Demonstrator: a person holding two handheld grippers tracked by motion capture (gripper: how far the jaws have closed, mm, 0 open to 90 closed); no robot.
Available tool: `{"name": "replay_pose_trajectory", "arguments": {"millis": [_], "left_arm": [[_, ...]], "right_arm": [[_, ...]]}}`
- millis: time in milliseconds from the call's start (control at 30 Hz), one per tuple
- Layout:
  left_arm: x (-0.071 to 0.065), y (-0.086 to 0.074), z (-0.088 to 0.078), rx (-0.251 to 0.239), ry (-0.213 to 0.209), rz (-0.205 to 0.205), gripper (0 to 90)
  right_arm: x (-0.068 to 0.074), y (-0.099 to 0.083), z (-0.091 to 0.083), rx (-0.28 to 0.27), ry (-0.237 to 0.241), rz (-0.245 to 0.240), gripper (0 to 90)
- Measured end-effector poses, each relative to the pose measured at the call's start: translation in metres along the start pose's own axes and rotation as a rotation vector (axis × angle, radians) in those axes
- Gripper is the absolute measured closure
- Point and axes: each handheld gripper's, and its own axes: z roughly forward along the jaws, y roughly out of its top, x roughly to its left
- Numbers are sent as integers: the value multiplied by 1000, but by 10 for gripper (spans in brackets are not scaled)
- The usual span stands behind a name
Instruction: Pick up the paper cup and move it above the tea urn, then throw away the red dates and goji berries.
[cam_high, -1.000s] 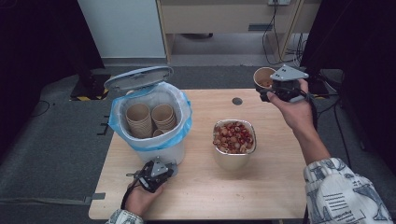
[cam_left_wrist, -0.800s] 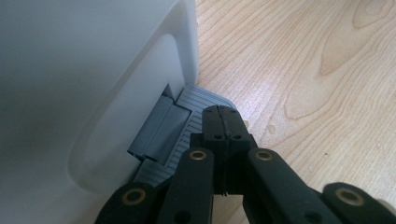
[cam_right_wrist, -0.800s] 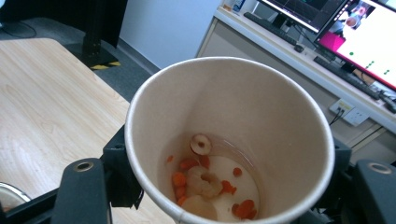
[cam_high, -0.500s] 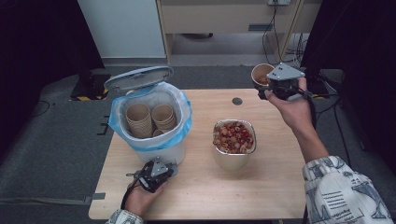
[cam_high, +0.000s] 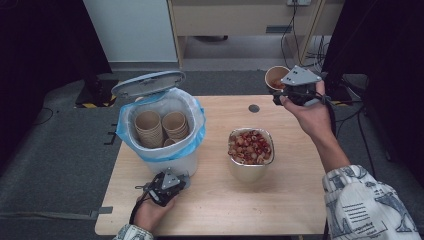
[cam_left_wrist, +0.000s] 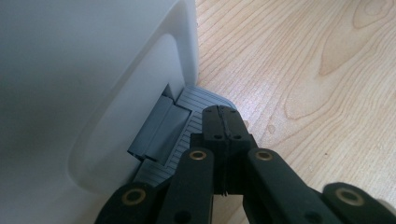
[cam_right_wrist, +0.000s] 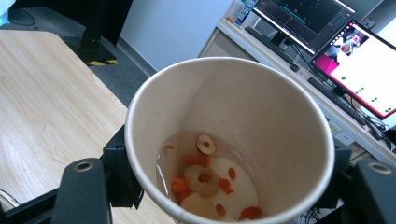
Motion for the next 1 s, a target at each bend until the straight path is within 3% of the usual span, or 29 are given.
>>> {"name": "replay_pose_trajectory", "arguments": {"millis": [467,667,800,1000], "left_arm": [[0,0,0,0,0,0,899],[0,0,0,0,0,0,899],[0,0,0,0,-1,-1,899],[0,0,0,0,0,0,899]], "right_arm": [[5,6,2,-7,8,-36,299],[7,4,2,-2,9,-90,299],[3,3,0,-6,1,-65,299],[11,7,1,-24,26,-82,299]]}}
